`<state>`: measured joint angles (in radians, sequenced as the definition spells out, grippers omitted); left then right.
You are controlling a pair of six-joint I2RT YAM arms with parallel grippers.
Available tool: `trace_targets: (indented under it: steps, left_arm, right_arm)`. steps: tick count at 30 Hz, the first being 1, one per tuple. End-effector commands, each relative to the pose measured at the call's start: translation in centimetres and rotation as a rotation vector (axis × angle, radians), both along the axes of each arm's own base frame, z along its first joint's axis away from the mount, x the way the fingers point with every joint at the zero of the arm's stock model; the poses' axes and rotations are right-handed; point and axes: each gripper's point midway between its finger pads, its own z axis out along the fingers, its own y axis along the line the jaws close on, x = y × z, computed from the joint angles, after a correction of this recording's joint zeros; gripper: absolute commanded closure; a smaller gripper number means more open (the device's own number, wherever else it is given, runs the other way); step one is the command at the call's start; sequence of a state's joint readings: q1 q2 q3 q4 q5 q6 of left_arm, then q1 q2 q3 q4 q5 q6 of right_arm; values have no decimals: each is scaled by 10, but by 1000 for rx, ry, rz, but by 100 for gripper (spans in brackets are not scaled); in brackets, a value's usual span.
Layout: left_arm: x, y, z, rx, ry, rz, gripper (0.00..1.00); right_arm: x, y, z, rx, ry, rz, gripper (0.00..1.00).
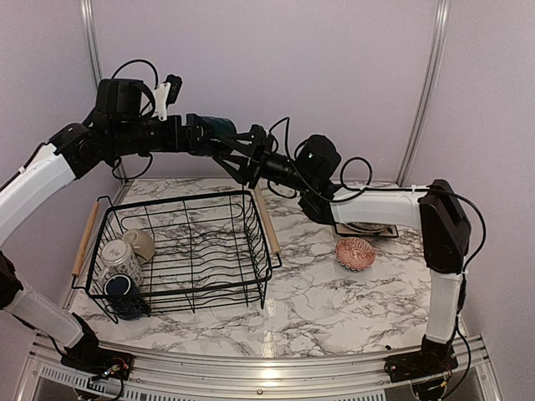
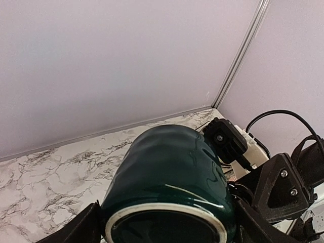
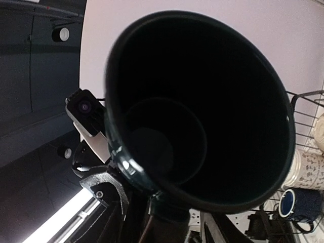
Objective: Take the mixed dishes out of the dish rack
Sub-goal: Pass from the left arm to the right, then place the cup at the center of the board.
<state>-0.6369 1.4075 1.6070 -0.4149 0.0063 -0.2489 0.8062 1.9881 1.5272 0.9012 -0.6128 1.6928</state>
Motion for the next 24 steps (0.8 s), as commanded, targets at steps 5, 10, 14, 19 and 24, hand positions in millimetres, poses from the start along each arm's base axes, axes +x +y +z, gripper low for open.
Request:
trace_targets:
  steps: [5, 10, 14, 19, 24]
  left_arm:
    - [-23, -12, 37, -100, -198, -127, 93]
    - [-34, -6, 33, -106, -272, -143, 94]
    - [-42, -9, 31, -145, -311, -176, 80]
    - [-41, 0, 25, -179, -303, -122, 6]
    - [-39, 14, 32, -227, -275, -44, 1]
  right_arm:
    - [-5, -9, 27, 139, 17, 11, 87]
    - [2, -32, 30, 156, -33, -72, 100]
    - [5, -41, 39, 83, -195, -166, 100]
    - [12, -56, 38, -113, -417, -340, 100]
    - [18, -101, 41, -300, -577, -535, 100]
